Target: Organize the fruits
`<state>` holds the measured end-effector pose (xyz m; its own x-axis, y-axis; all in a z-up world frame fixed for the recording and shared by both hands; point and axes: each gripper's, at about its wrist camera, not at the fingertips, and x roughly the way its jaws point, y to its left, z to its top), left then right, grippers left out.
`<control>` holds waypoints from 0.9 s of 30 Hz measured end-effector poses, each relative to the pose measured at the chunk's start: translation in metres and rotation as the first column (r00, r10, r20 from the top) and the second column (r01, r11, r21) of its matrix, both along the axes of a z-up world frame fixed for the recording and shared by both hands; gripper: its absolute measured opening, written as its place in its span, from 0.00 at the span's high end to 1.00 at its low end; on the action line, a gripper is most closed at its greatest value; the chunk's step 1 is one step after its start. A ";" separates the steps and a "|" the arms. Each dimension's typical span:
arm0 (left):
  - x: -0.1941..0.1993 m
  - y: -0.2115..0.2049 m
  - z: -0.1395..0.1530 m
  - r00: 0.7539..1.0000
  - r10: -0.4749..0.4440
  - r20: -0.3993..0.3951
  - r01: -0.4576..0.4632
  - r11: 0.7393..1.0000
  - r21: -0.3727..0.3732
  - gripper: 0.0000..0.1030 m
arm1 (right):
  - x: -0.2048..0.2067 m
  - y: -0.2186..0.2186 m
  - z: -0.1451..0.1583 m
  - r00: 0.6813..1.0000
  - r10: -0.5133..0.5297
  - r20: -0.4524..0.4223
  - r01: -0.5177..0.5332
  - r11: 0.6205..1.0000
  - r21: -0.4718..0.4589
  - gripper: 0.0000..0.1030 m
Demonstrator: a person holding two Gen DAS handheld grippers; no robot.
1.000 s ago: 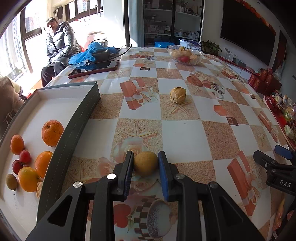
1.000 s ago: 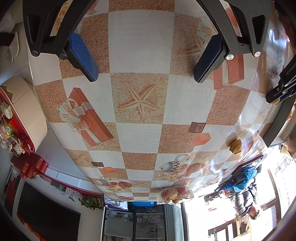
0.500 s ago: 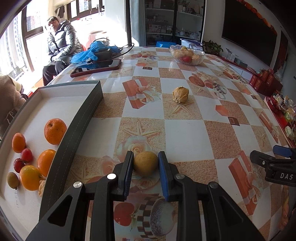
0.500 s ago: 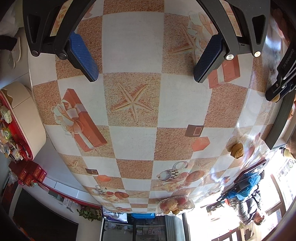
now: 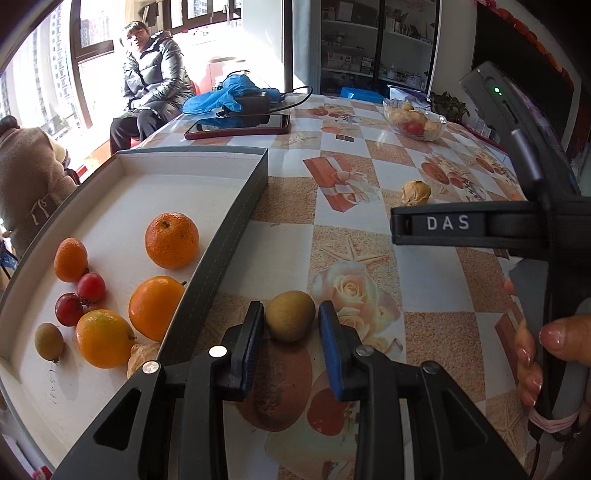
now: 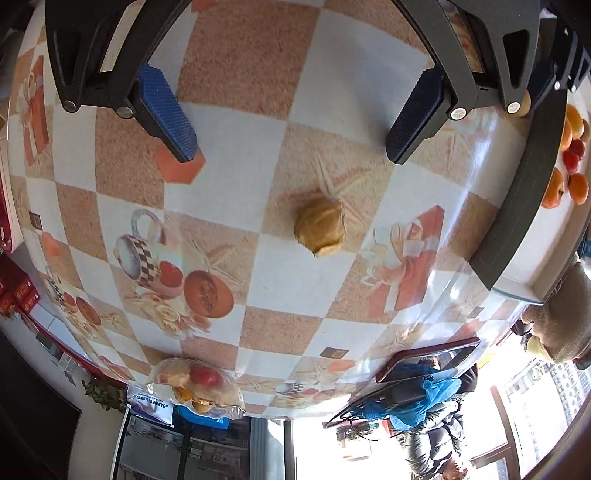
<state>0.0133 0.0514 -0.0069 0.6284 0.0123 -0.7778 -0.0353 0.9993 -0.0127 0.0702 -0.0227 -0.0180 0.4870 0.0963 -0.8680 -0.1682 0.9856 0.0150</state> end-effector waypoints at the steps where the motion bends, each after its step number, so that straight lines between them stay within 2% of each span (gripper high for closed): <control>1: 0.000 0.000 0.000 1.000 0.002 0.000 -0.002 1.000 0.001 0.67 | 0.005 0.003 0.000 1.000 -0.005 0.011 0.005 1.000 0.008 0.00; 2: 0.000 -0.001 0.000 1.000 0.004 0.000 -0.004 1.000 0.002 0.67 | 0.010 0.005 0.001 1.000 -0.011 0.025 0.011 1.000 0.012 0.05; 4: 0.000 -0.001 0.000 1.000 0.003 0.003 -0.003 1.000 0.002 0.67 | 0.014 0.009 0.004 0.998 -0.015 0.058 0.015 1.000 0.005 0.23; 6: 0.000 -0.001 -0.001 1.000 0.005 0.005 -0.005 1.000 0.005 0.67 | 0.014 0.013 0.008 0.997 0.008 0.082 -0.009 1.000 0.011 0.55; 8: 0.000 -0.001 -0.001 1.000 0.004 0.006 -0.005 1.000 0.006 0.67 | 0.011 0.014 0.009 0.995 0.038 0.088 -0.041 0.999 0.030 0.72; 13: 0.000 -0.002 -0.001 1.000 0.008 0.005 -0.008 1.000 0.002 0.67 | -0.012 -0.007 0.009 0.995 0.050 0.086 -0.055 0.997 0.049 0.72; 17: -0.003 -0.013 0.000 0.999 -0.032 -0.002 0.032 0.999 -0.019 0.67 | -0.053 -0.039 0.008 0.995 0.051 0.085 -0.055 0.998 0.040 0.72; 22: -0.009 -0.037 0.000 0.996 -0.092 0.019 0.092 0.995 0.025 0.67 | -0.112 -0.077 0.004 0.991 0.039 0.128 -0.041 0.999 0.013 0.72; 25: -0.006 -0.035 0.000 0.995 -0.101 0.017 0.101 0.995 -0.019 0.60 | -0.128 -0.094 0.002 0.988 0.022 0.154 -0.027 0.999 0.029 0.71; 26: -0.006 -0.035 0.000 0.994 -0.106 0.018 0.106 0.994 -0.024 0.60 | -0.129 -0.096 0.002 0.987 0.017 0.158 -0.023 0.999 0.033 0.66; 27: -0.007 -0.034 0.000 0.994 -0.111 0.020 0.111 0.993 -0.029 0.60 | -0.129 -0.097 0.002 0.988 0.010 0.157 -0.015 0.999 0.034 0.46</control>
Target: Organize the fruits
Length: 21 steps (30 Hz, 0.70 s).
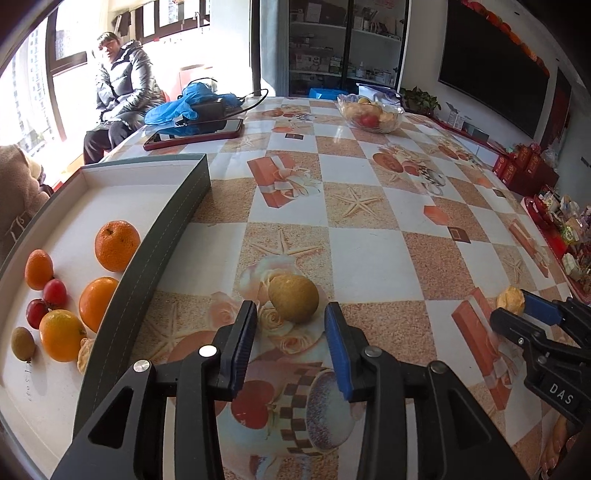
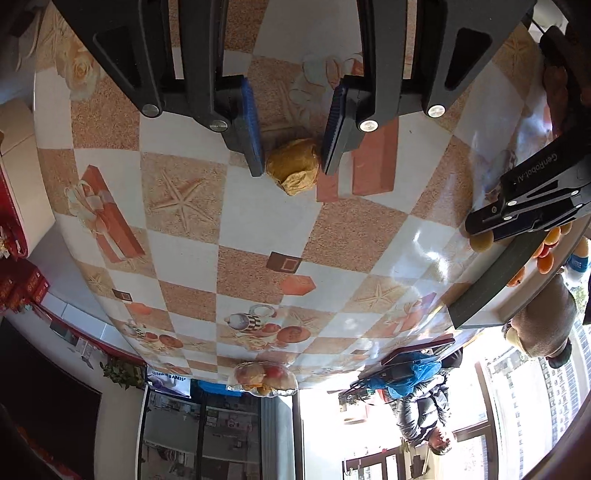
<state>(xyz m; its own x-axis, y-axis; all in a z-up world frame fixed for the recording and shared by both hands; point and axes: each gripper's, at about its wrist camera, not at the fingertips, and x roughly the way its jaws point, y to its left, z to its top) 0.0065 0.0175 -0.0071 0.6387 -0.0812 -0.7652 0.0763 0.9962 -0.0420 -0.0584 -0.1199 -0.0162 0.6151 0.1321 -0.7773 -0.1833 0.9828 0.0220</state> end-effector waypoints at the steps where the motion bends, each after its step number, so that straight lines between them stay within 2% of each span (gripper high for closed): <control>1: -0.001 0.001 0.000 1.000 -0.004 0.001 0.004 1.000 -0.007 0.60 | 0.002 0.000 -0.001 1.000 -0.011 -0.007 0.011 1.000 -0.005 0.33; 2: -0.002 0.002 0.000 1.000 -0.005 0.003 0.005 1.000 -0.013 0.60 | 0.003 0.000 -0.003 1.000 -0.020 -0.011 0.020 1.000 -0.015 0.25; 7: -0.002 -0.007 -0.001 1.000 -0.003 0.011 0.002 0.999 0.038 0.59 | -0.001 -0.001 -0.005 1.000 -0.021 0.005 0.021 1.000 -0.009 0.25; 14: 0.004 -0.007 -0.001 1.000 0.000 -0.005 0.000 1.000 0.029 0.56 | 0.006 0.001 -0.004 1.000 -0.029 -0.005 0.029 1.000 -0.002 0.25; 21: 0.023 -0.001 0.003 0.998 0.004 -0.055 -0.006 0.999 -0.035 0.54 | 0.003 0.005 -0.005 1.000 -0.023 0.005 0.023 0.999 -0.023 0.25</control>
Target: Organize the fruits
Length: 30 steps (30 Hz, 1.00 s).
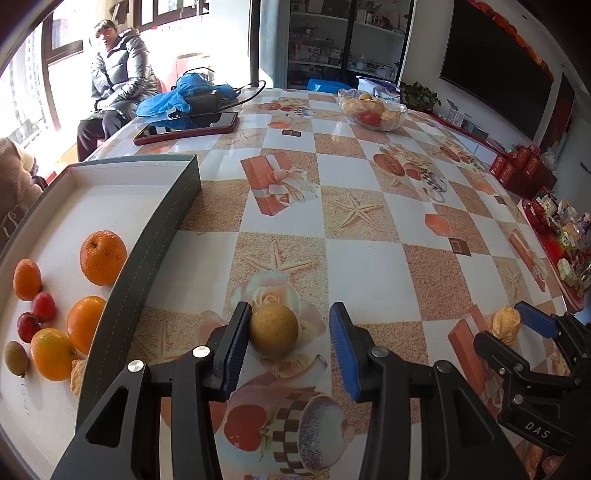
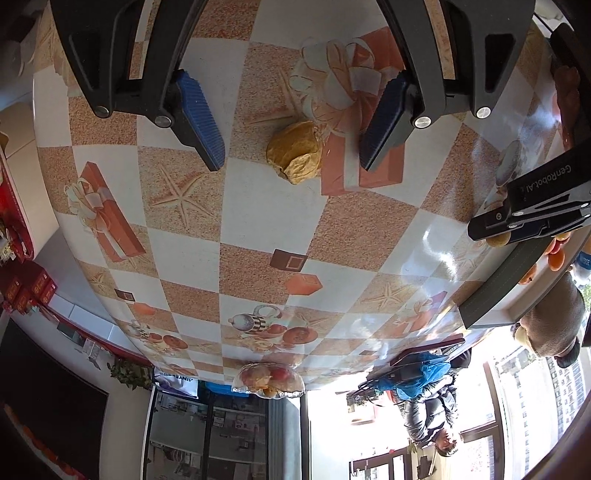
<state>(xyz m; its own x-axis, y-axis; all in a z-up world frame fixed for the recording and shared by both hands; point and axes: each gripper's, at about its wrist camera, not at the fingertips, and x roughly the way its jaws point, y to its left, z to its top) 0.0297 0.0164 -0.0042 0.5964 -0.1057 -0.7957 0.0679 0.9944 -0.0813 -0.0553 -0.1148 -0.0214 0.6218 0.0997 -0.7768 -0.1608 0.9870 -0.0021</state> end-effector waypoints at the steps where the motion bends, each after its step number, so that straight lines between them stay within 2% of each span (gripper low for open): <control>1: 0.002 0.000 0.000 1.000 0.004 -0.001 -0.004 1.000 -0.002 0.54 | 0.000 0.000 0.000 1.000 0.000 0.000 0.000 1.000 0.002 0.25; 5: -0.002 -0.009 -0.003 1.000 -0.002 0.026 0.000 0.998 0.063 0.55 | 0.000 0.000 0.000 1.000 -0.001 0.001 0.001 1.000 0.001 0.25; 7: -0.004 -0.010 -0.003 1.000 -0.008 0.027 0.007 0.999 0.052 0.55 | 0.000 0.000 -0.001 1.000 0.008 -0.004 -0.008 1.000 0.003 0.22; 9: -0.004 -0.008 -0.003 1.000 -0.008 0.028 0.007 0.999 0.038 0.55 | 0.000 0.003 -0.001 1.000 0.022 -0.013 -0.022 1.000 -0.002 0.14; 14: -0.003 -0.006 -0.003 1.000 -0.008 0.030 0.007 0.999 0.036 0.54 | 0.000 0.003 -0.001 1.000 0.020 -0.013 -0.020 1.000 -0.002 0.14; 16: -0.003 -0.008 -0.003 1.000 -0.008 0.030 0.007 0.999 0.044 0.54 | 0.001 0.003 -0.002 1.000 0.019 -0.022 -0.019 1.000 -0.001 0.08; 17: -0.003 -0.008 -0.003 1.000 -0.009 0.030 0.007 0.999 0.046 0.54 | 0.003 0.003 -0.003 0.999 0.020 -0.042 -0.020 1.000 0.002 0.00; 21: -0.003 -0.008 -0.003 1.000 -0.009 0.029 0.007 0.999 0.046 0.53 | 0.003 0.003 -0.003 0.999 0.018 -0.041 -0.018 1.000 0.002 0.00; 25: -0.003 -0.007 -0.003 1.000 -0.002 0.026 0.000 0.999 0.048 0.45 | 0.003 0.004 -0.003 0.999 0.018 -0.041 -0.018 1.000 0.001 0.00; 30: -0.003 -0.008 -0.004 1.000 -0.001 0.027 0.000 0.999 0.051 0.44 | 0.003 0.004 -0.003 0.999 0.018 -0.041 -0.018 1.000 0.001 0.00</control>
